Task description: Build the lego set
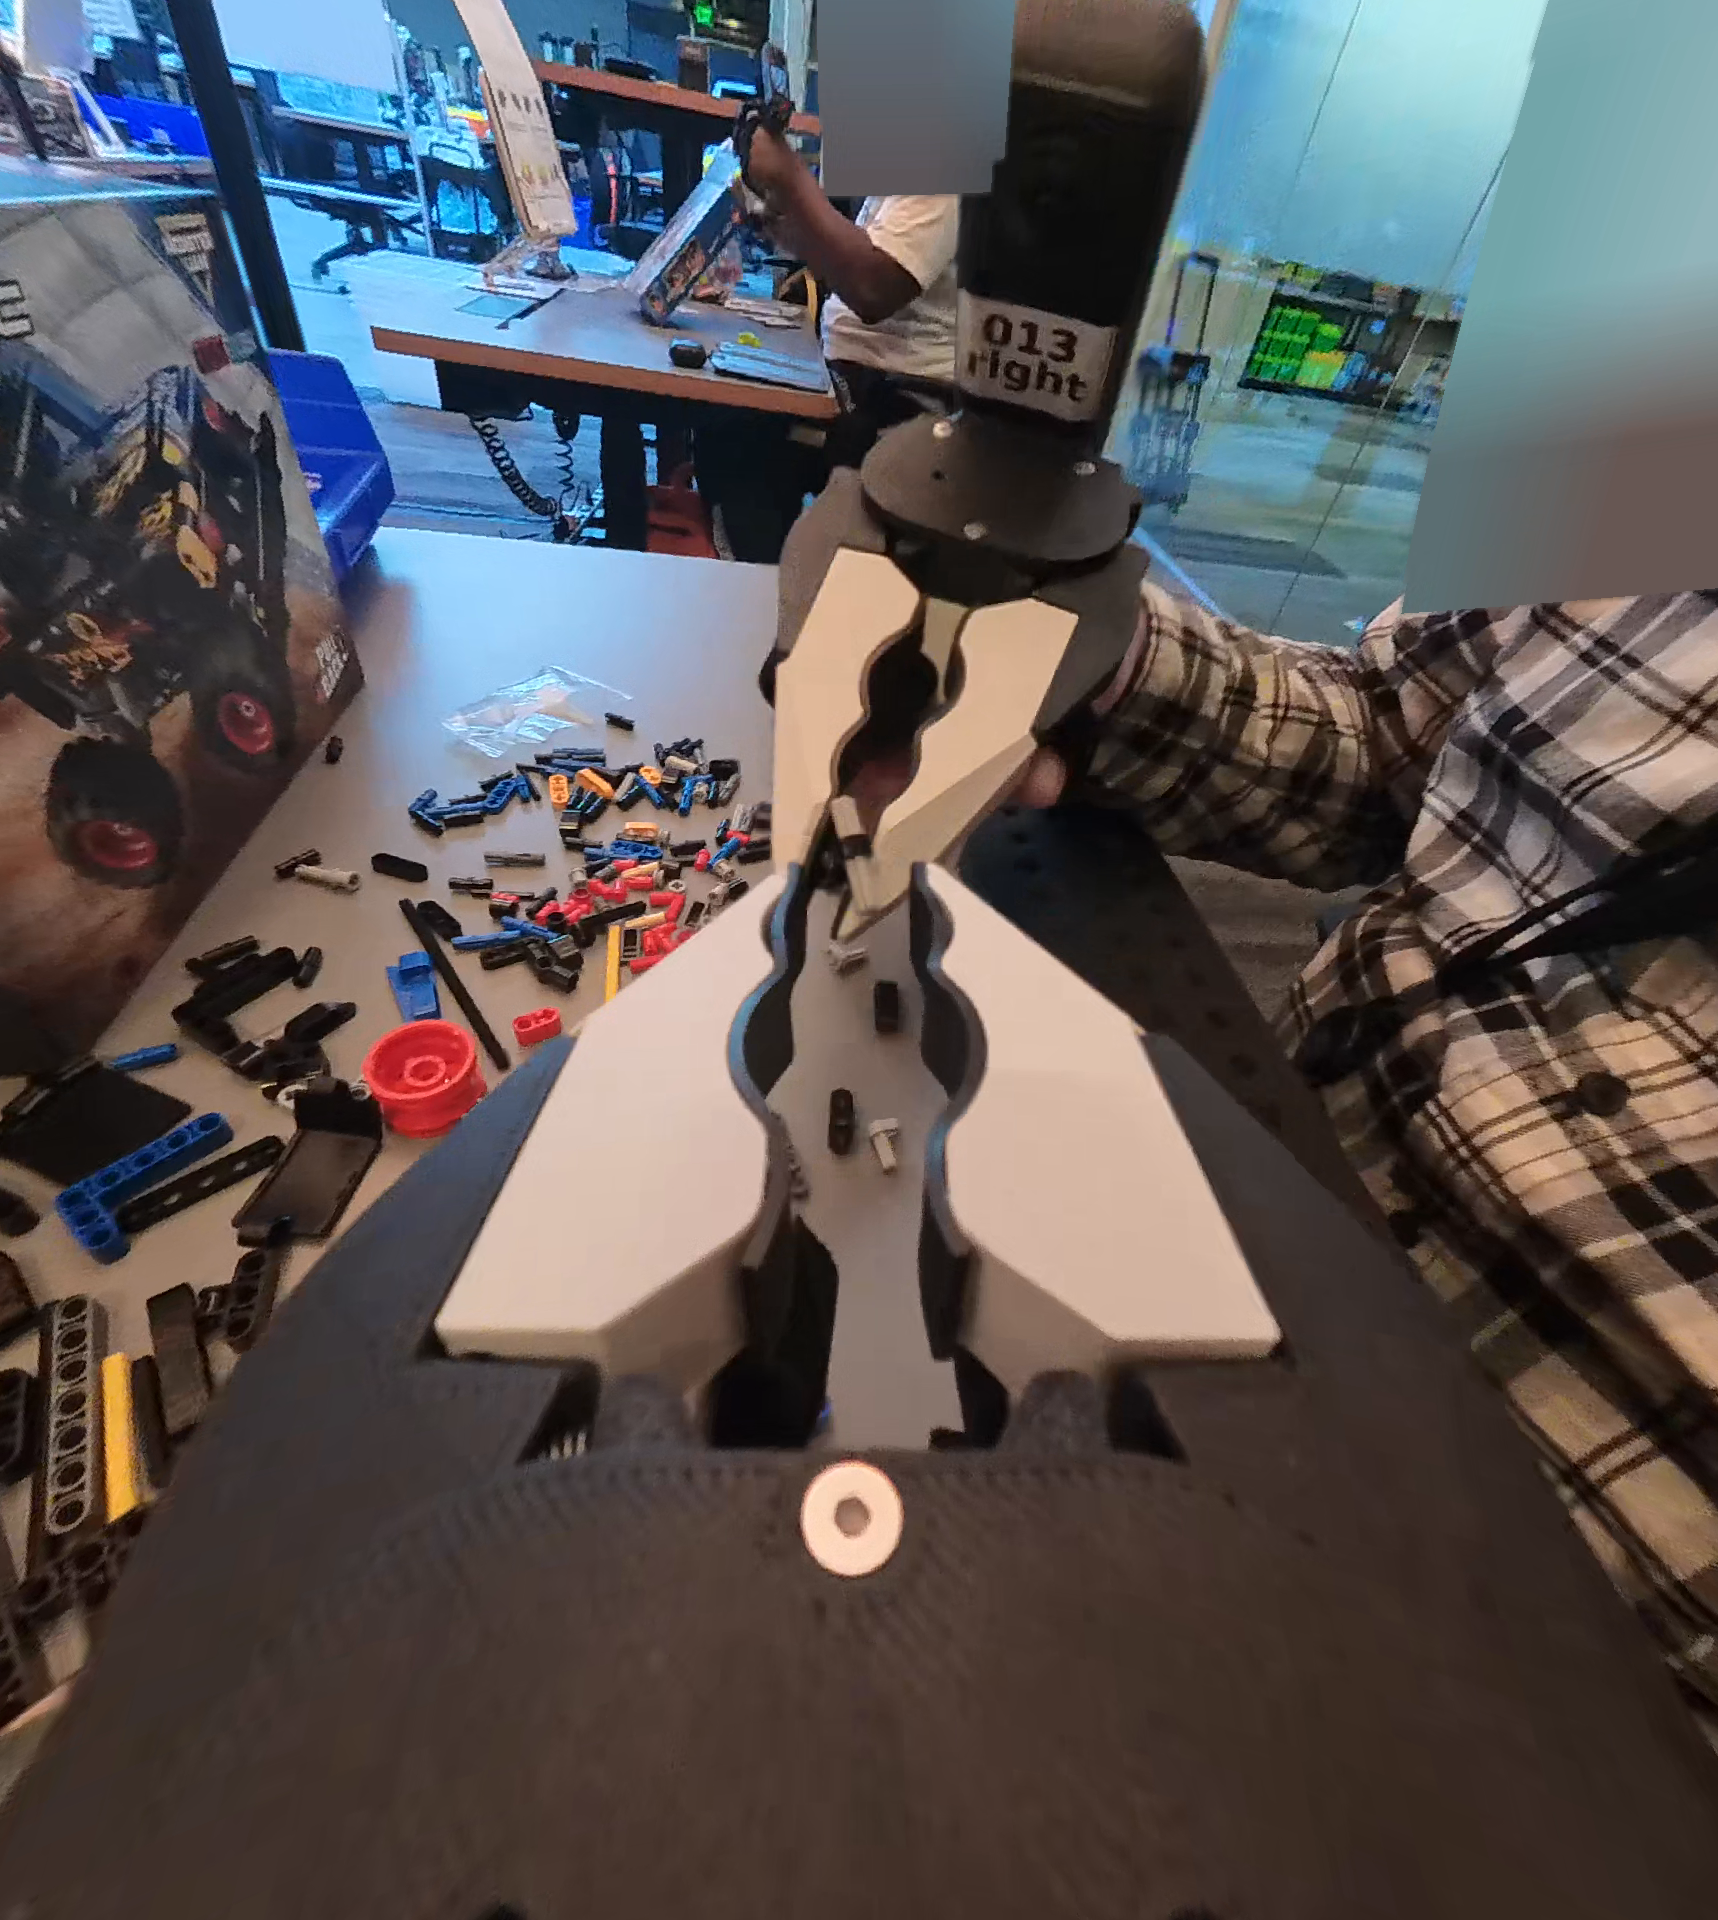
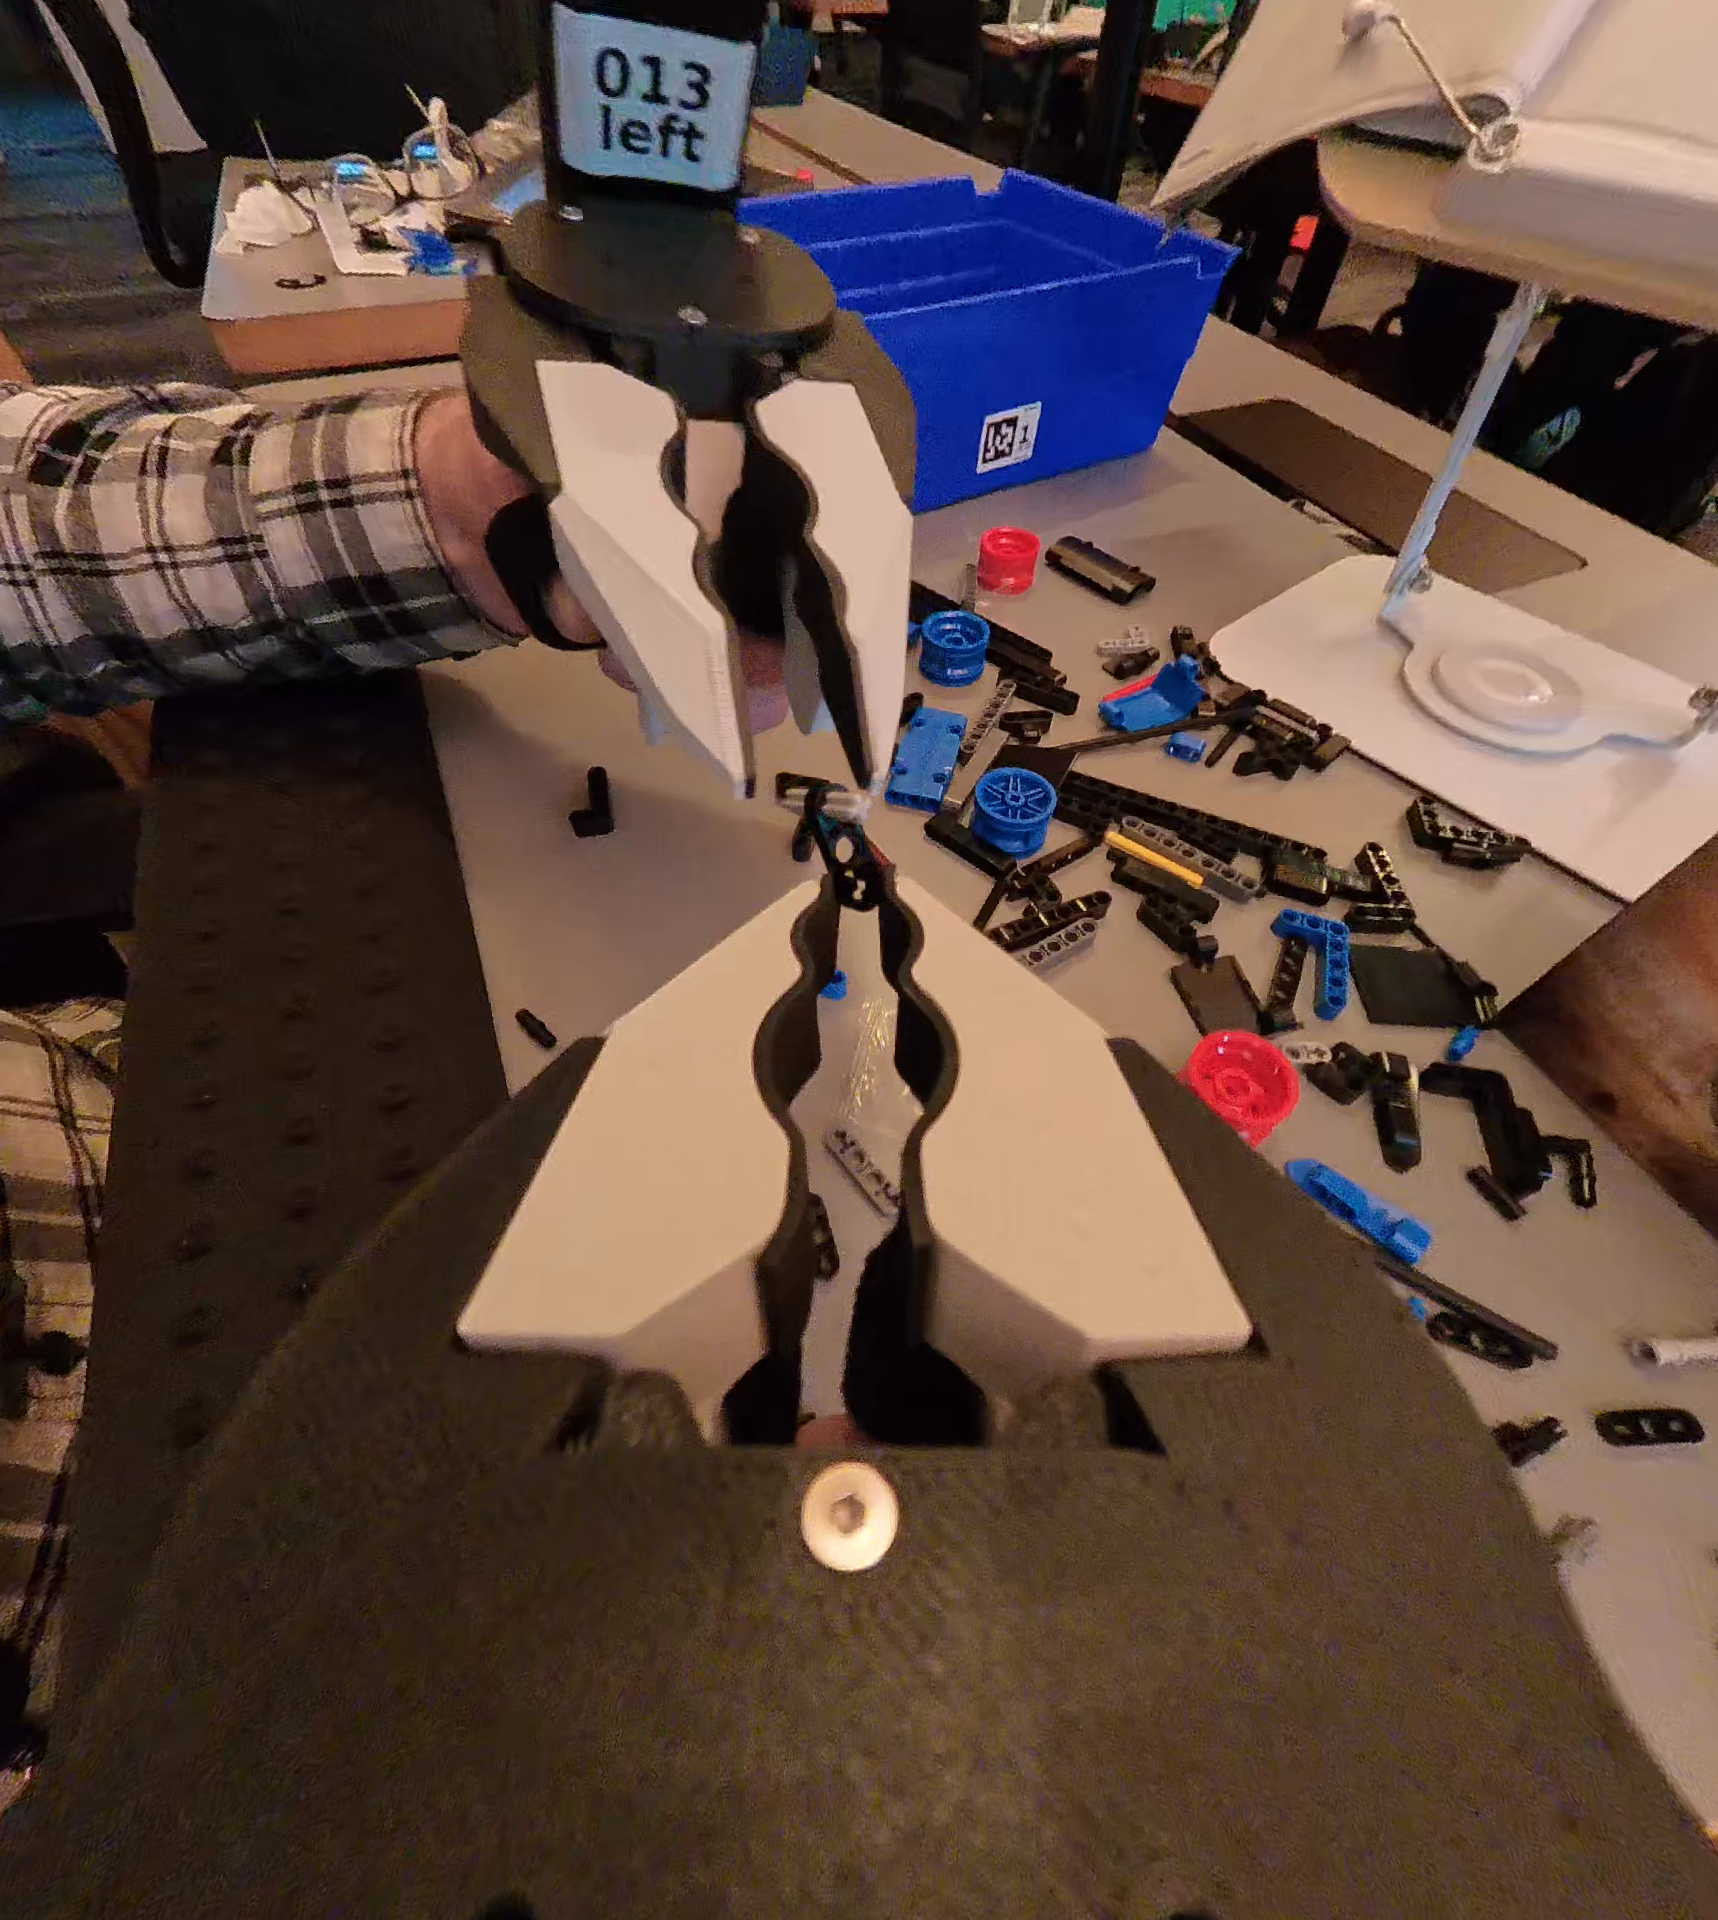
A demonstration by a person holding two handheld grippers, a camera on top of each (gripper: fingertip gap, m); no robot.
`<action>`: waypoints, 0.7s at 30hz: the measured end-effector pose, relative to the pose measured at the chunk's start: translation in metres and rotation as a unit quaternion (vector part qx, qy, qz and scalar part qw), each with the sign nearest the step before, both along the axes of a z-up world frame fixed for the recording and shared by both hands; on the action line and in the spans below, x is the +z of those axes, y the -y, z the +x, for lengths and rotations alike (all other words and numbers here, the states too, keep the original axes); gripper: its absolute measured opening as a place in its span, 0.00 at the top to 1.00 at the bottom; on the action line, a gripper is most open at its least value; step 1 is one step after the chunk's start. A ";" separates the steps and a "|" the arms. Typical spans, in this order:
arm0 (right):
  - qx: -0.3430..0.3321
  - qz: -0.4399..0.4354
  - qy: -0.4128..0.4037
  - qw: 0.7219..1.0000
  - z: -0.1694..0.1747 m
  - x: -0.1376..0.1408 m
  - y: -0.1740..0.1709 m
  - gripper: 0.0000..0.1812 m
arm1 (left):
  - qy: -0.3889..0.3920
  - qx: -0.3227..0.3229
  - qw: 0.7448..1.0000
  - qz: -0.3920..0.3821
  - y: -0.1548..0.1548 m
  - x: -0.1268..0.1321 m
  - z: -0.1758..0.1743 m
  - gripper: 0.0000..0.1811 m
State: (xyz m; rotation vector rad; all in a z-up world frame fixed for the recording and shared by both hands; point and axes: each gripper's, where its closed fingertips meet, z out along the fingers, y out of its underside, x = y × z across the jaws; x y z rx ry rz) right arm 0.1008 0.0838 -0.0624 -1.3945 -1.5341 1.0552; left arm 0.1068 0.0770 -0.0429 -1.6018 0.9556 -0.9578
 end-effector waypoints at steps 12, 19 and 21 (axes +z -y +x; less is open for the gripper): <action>-0.012 -0.008 -0.005 1.000 -0.005 0.003 -0.002 0.97 | -0.045 0.028 0.998 0.041 -0.004 -0.003 0.002 0.98; -0.024 0.012 -0.018 0.999 -0.009 0.010 -0.006 0.96 | -0.056 0.046 0.994 0.078 -0.008 0.002 -0.002 0.98; -0.022 0.013 -0.024 0.999 -0.010 0.012 -0.005 0.96 | -0.044 0.044 0.995 0.072 -0.007 0.005 -0.003 0.98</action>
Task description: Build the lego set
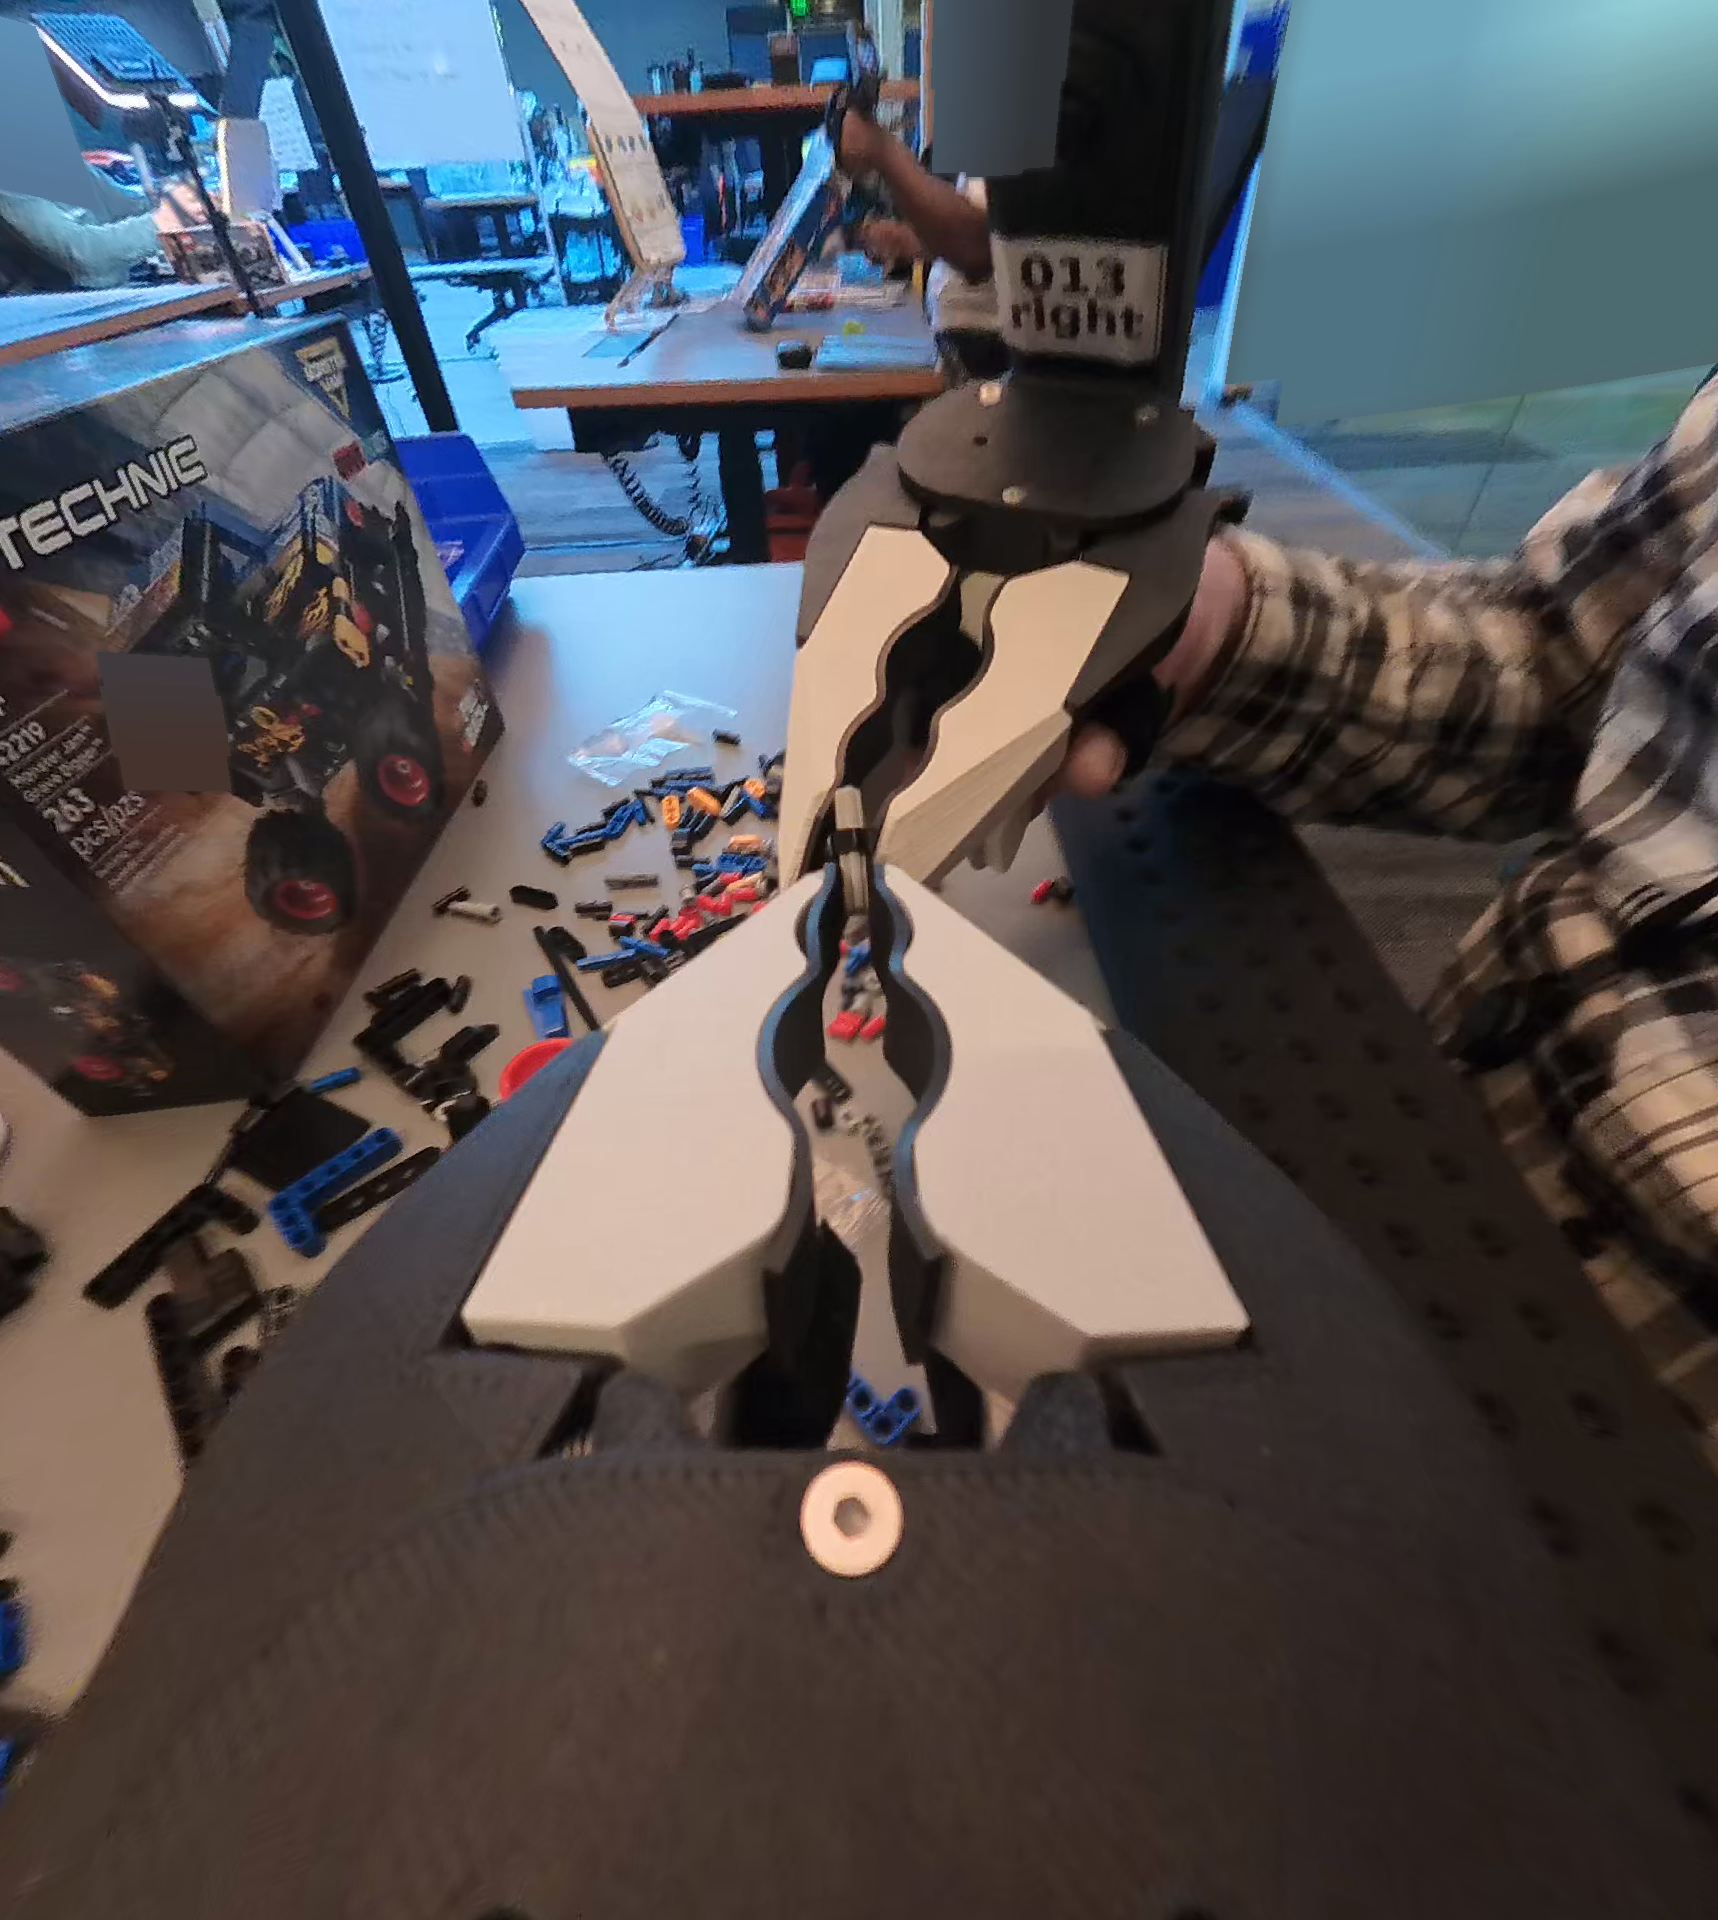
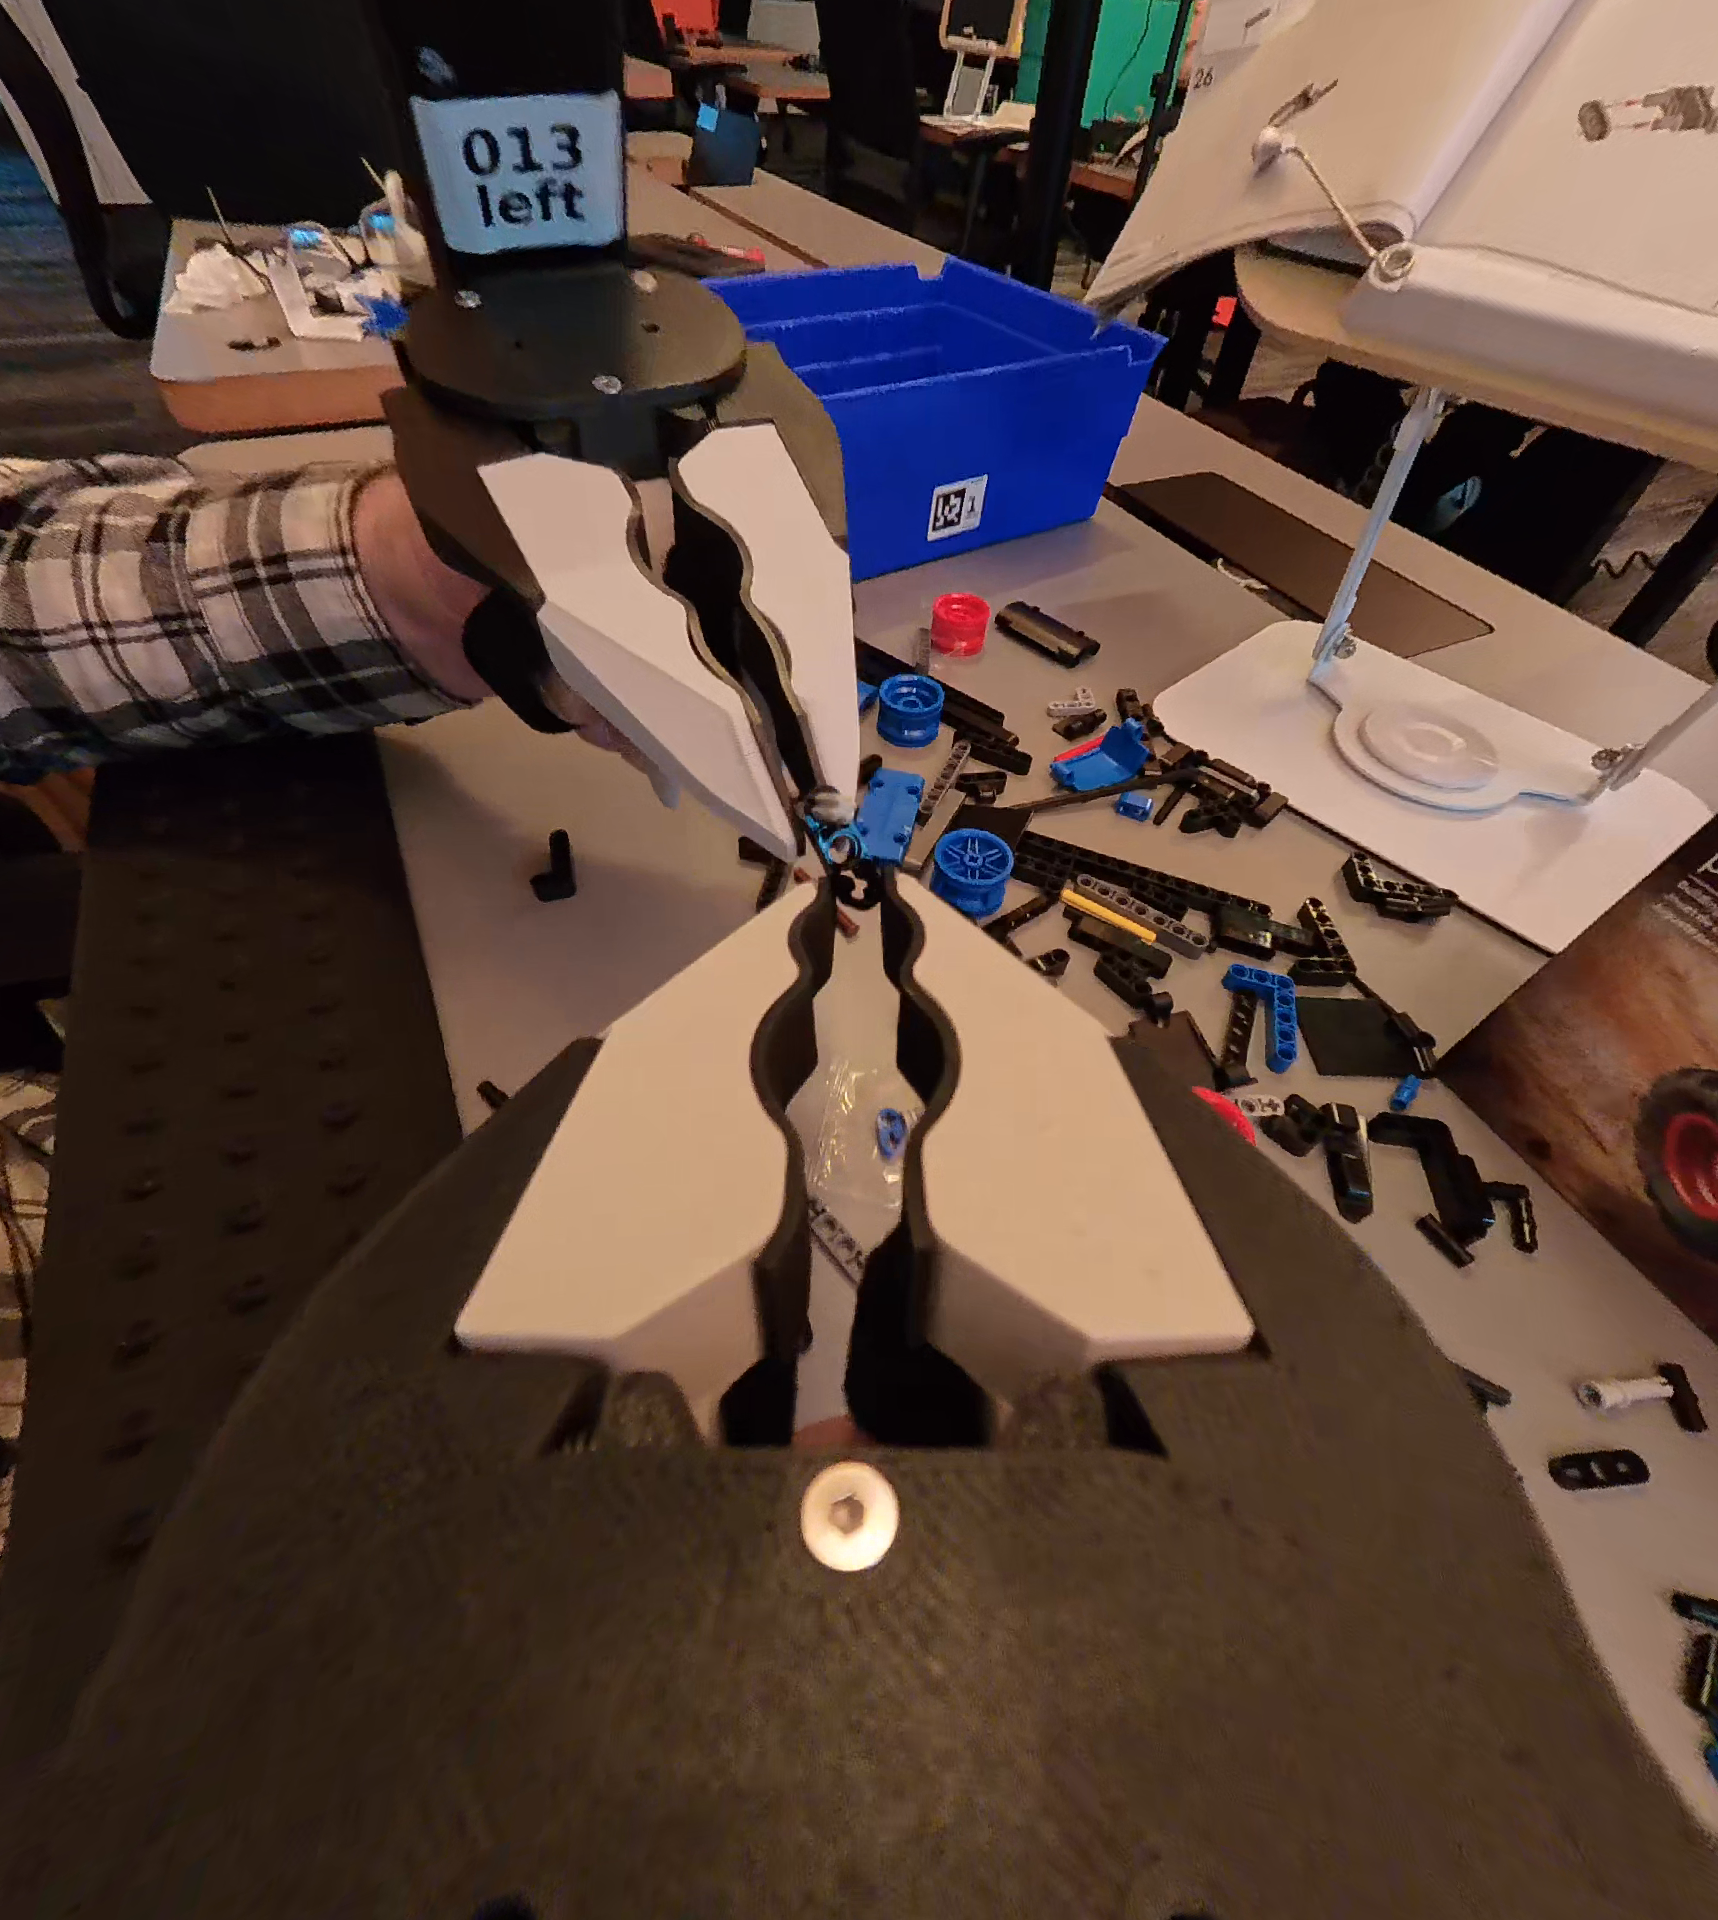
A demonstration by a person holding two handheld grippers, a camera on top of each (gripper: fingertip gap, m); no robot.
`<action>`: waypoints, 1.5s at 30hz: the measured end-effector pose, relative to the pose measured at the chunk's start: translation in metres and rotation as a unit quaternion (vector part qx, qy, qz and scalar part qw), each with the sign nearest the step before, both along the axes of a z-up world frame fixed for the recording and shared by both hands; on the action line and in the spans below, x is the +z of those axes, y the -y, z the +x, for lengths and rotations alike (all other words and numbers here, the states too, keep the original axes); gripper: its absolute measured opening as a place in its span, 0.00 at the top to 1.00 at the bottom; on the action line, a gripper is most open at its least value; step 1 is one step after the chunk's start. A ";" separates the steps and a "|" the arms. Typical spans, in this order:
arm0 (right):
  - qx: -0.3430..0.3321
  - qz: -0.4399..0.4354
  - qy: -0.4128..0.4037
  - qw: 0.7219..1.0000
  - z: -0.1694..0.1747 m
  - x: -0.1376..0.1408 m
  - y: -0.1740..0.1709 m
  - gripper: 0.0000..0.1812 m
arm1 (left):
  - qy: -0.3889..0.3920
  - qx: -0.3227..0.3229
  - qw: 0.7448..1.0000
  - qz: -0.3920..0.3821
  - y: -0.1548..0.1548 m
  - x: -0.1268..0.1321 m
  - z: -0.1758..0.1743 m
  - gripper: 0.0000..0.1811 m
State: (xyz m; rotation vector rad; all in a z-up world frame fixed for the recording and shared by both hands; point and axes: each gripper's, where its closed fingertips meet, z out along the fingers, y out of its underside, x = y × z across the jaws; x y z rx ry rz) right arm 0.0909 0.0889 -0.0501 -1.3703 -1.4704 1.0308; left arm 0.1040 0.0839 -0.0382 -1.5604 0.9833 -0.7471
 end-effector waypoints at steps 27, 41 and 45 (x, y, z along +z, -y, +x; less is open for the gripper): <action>-0.034 -0.066 -0.046 0.996 -0.003 0.013 -0.014 0.97 | 0.122 0.009 0.990 -0.077 -0.019 0.007 -0.021 0.93; -0.038 0.012 -0.033 0.999 -0.006 0.010 -0.009 0.96 | 0.073 0.030 0.996 -0.035 -0.019 0.005 -0.016 0.99; -0.054 0.122 -0.009 0.991 -0.006 0.006 -0.010 1.00 | 0.070 0.033 0.996 -0.034 -0.020 0.004 -0.016 0.99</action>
